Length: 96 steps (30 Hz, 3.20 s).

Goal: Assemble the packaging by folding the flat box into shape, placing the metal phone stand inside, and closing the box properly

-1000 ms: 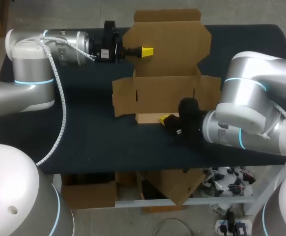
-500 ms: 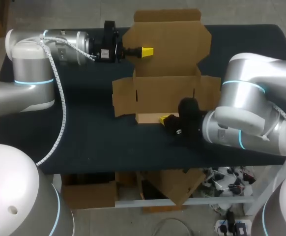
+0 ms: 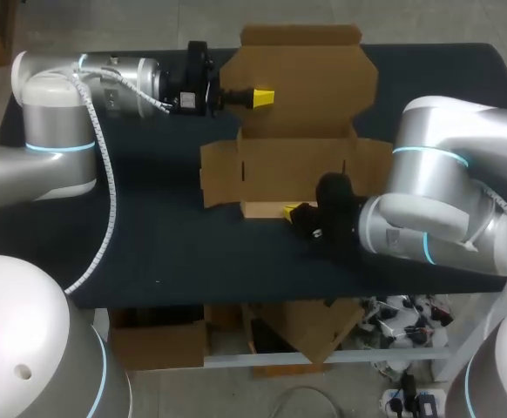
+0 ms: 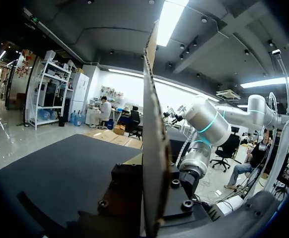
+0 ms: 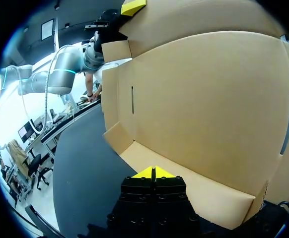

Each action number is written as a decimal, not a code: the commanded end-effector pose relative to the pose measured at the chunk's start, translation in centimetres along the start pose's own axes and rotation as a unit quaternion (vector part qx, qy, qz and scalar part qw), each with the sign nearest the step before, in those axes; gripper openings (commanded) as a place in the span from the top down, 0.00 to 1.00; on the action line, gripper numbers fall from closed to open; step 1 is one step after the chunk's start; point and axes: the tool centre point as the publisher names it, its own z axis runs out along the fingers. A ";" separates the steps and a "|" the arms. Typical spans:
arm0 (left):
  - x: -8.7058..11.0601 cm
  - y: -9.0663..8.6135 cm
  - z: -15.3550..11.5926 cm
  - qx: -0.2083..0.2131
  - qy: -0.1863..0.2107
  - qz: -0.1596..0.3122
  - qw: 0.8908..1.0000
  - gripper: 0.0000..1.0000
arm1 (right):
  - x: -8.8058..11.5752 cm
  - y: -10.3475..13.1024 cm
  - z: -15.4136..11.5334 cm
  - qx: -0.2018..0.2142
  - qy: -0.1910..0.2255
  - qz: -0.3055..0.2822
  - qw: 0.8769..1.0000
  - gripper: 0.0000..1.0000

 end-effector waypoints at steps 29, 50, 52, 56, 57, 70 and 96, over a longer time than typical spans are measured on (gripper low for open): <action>2.9 2.6 -0.2 0.004 -0.002 0.012 1.000 1.00 | 0.2 -0.3 0.5 -0.003 -0.007 0.000 1.000 1.00; 4.7 3.7 0.1 -0.004 -0.009 -0.044 0.999 1.00 | 0.2 -0.3 0.5 -0.003 -0.007 0.000 1.000 1.00; 4.9 3.8 0.0 -0.001 -0.009 -0.048 0.999 1.00 | 0.2 -0.3 0.5 -0.003 -0.007 0.000 1.000 1.00; 5.3 4.2 0.0 0.000 -0.011 -0.049 0.999 1.00 | 0.2 -0.3 0.5 -0.003 -0.007 0.000 1.000 1.00; 5.4 4.3 0.0 0.000 -0.011 -0.049 0.999 1.00 | 0.2 -0.3 0.5 -0.003 -0.007 0.000 1.000 1.00; 6.2 5.2 0.4 -0.007 -0.015 -0.043 0.999 1.00 | 0.2 -0.3 0.5 -0.003 -0.007 0.000 1.000 1.00; 6.6 5.6 0.4 0.001 -0.027 -0.032 0.999 1.00 | 0.2 -0.3 0.5 -0.003 -0.007 0.000 1.000 1.00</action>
